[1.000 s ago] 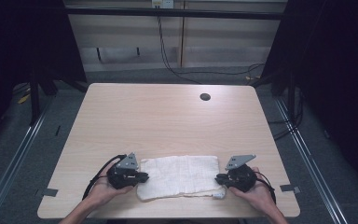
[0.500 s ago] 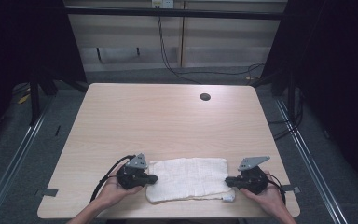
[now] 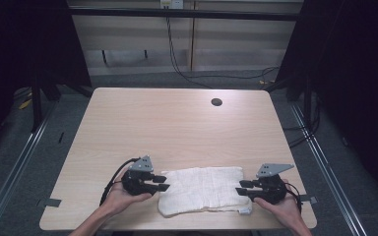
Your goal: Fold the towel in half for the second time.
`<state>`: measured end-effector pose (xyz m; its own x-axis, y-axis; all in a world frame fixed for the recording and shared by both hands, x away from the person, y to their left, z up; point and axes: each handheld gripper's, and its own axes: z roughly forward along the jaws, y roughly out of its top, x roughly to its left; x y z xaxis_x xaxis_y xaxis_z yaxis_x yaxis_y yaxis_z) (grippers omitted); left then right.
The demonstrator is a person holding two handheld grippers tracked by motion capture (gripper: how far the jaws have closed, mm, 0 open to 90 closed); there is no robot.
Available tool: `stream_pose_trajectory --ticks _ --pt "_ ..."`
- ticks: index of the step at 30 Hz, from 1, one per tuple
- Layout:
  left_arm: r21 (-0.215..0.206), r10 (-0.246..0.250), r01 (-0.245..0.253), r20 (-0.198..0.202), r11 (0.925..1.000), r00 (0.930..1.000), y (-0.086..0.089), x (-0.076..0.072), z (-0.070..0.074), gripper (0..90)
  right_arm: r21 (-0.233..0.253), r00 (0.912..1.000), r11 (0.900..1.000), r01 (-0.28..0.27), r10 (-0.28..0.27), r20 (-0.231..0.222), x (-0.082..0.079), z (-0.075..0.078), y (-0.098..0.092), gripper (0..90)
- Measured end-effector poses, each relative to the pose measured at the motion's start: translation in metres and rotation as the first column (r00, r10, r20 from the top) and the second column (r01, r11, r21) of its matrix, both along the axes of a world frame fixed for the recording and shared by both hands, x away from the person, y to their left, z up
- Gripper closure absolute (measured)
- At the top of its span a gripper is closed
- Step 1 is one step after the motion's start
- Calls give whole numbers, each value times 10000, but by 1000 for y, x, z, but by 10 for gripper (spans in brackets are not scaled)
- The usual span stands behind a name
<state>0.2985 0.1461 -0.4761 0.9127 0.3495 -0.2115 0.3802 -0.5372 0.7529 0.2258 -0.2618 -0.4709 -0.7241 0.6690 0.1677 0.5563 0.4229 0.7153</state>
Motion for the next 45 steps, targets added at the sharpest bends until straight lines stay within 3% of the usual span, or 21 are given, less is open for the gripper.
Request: stream_pose_trajectory --ticks 2,7,8,15,20,23,27,29,30,37,42,45 --pt "14 375 -375 5 9993 9993 4 8 3 586 -29 9997 9997 -226 226 50 1 4 12 611" --pt "51 669 -668 -174 9978 9976 8 24 11 490 248 9943 9941 -1060 1057 143 4 11 52 578" --pt "97 765 -765 10 9970 9971 7 26 13 491 222 9923 9921 -1236 1233 136 4 12 60 577" --pt "-152 1099 -1099 -21 9938 9939 1 47 21 446 43 9707 9708 -2400 2400 88 6 19 116 581" --pt "138 1102 -1101 -106 9938 9939 0 49 12 438 -102 9469 9469 -3215 3215 20 5 23 151 595" --pt "54 1233 -1232 -121 9924 9923 3 51 10 427 -90 9363 9363 -3512 3510 -126 8 18 170 601" --pt "282 1385 -1380 -182 9900 9902 6 54 4 415 -336 9138 9133 -4059 4048 -344 11 7 192 596" --pt "342 1441 -1432 -261 9891 9892 6 53 0 409 -378 9153 9150 -4017 3998 -486 12 1 202 588" --pt "474 1421 -1409 -229 9889 9896 6 53 -1 408 -401 9096 9092 -4144 4123 -515 13 -2 205 580" --pt "581 1395 -1382 -180 9887 9901 5 53 -4 400 -925 9060 9012 -4233 4203 -506 7 -20 220 530" --pt "680 1408 -1396 -139 9879 9899 5 53 -5 398 -1664 9057 8947 -4145 4234 203 2 -20 221 660" --pt "703 1346 -1333 -143 9886 9908 3 51 -5 398 -1708 9124 9008 -3992 4086 222 4 -20 220 733"
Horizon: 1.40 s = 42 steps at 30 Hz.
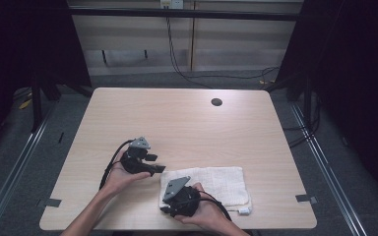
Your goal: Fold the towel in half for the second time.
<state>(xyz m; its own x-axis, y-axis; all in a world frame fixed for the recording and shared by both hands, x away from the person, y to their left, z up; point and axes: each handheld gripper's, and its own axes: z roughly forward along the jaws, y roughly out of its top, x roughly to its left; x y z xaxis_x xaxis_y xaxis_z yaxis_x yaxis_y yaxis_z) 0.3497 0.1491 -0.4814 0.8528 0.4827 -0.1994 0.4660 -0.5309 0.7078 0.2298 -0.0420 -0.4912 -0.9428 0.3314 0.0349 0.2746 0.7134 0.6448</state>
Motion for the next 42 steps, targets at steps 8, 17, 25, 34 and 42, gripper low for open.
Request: stream_pose_trajectory --ticks 8,17,25,34,42 --pt "253 -671 672 -55 9974 9977 -7 -7 -2 448 190 9992 9994 288 -283 -290 5 -1 -3 831" --pt "648 -1193 1202 -168 9906 9927 -15 -12 -9 501 165 9984 9989 429 -422 -386 6 -1 -3 832" --pt "1007 -1523 1525 -97 9832 9883 -19 -16 -12 616 295 9981 9988 390 -375 -493 7 -1 -4 831" --pt "643 -1670 1662 67 9840 9859 -23 -20 -8 851 299 9982 9987 422 -408 -448 7 -1 -3 845" --pt "90 -1313 1312 34 9913 9913 -11 -14 1 853 1038 9974 9931 551 -499 -520 13 9 -10 846"
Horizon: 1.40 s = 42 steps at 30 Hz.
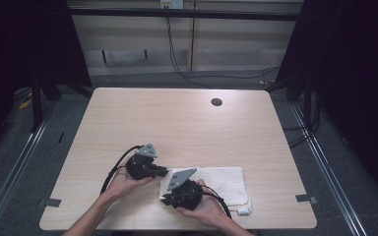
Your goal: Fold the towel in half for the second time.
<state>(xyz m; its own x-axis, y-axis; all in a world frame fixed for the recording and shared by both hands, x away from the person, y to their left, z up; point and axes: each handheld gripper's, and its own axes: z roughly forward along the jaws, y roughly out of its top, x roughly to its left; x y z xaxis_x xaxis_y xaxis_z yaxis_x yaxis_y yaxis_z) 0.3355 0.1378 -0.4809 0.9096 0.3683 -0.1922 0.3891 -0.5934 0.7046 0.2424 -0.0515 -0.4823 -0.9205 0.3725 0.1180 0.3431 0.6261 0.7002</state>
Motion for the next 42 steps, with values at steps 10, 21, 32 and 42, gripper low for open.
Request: stream_pose_trajectory --ticks 10,21,32,42 --pt "-565 272 -273 -16 9980 9996 9 2 10 851 609 9998 9980 161 -167 105 2 15 -6 846" --pt "-607 398 -399 -17 9974 9992 19 2 17 852 964 9993 9952 156 -189 332 0 30 -2 846" --pt "-815 690 -693 -68 9943 9976 29 1 22 852 1082 9989 9941 -109 60 459 1 37 12 846" --pt "-819 1060 -1056 2 9910 9944 49 1 25 854 1104 9981 9929 -433 381 489 7 42 34 846"
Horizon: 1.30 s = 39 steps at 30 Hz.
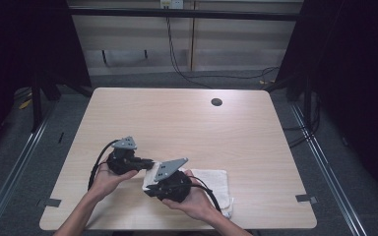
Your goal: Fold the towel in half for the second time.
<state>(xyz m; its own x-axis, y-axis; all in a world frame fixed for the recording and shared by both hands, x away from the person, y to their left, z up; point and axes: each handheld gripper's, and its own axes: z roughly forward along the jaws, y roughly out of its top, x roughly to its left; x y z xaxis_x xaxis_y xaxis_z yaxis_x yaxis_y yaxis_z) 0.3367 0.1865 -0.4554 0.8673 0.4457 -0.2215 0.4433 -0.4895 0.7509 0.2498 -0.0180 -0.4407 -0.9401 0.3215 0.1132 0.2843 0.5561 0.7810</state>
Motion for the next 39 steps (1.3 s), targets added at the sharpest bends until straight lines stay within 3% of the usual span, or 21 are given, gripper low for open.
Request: stream_pose_trajectory --ticks 6,12,17,20,23,39 --pt "105 208 -211 312 9997 9993 15 -4 6 855 72 9995 9995 -293 294 -128 5 2 15 846" --pt "218 550 -557 333 9982 9979 32 -9 11 855 180 9982 9981 -594 594 -43 6 7 29 847" --pt "20 859 -860 400 9963 9955 44 -10 16 855 415 9981 9973 -612 609 72 7 14 36 846" --pt "60 858 -861 461 9963 9953 40 -9 17 856 660 9985 9963 -541 547 -61 8 11 34 846" --pt "4 637 -638 450 9980 9970 30 -7 20 856 837 9992 9957 -400 394 96 5 10 30 846" --pt "133 -192 184 594 9997 9980 -23 0 27 856 927 9994 9952 318 -326 74 -2 12 -9 845"
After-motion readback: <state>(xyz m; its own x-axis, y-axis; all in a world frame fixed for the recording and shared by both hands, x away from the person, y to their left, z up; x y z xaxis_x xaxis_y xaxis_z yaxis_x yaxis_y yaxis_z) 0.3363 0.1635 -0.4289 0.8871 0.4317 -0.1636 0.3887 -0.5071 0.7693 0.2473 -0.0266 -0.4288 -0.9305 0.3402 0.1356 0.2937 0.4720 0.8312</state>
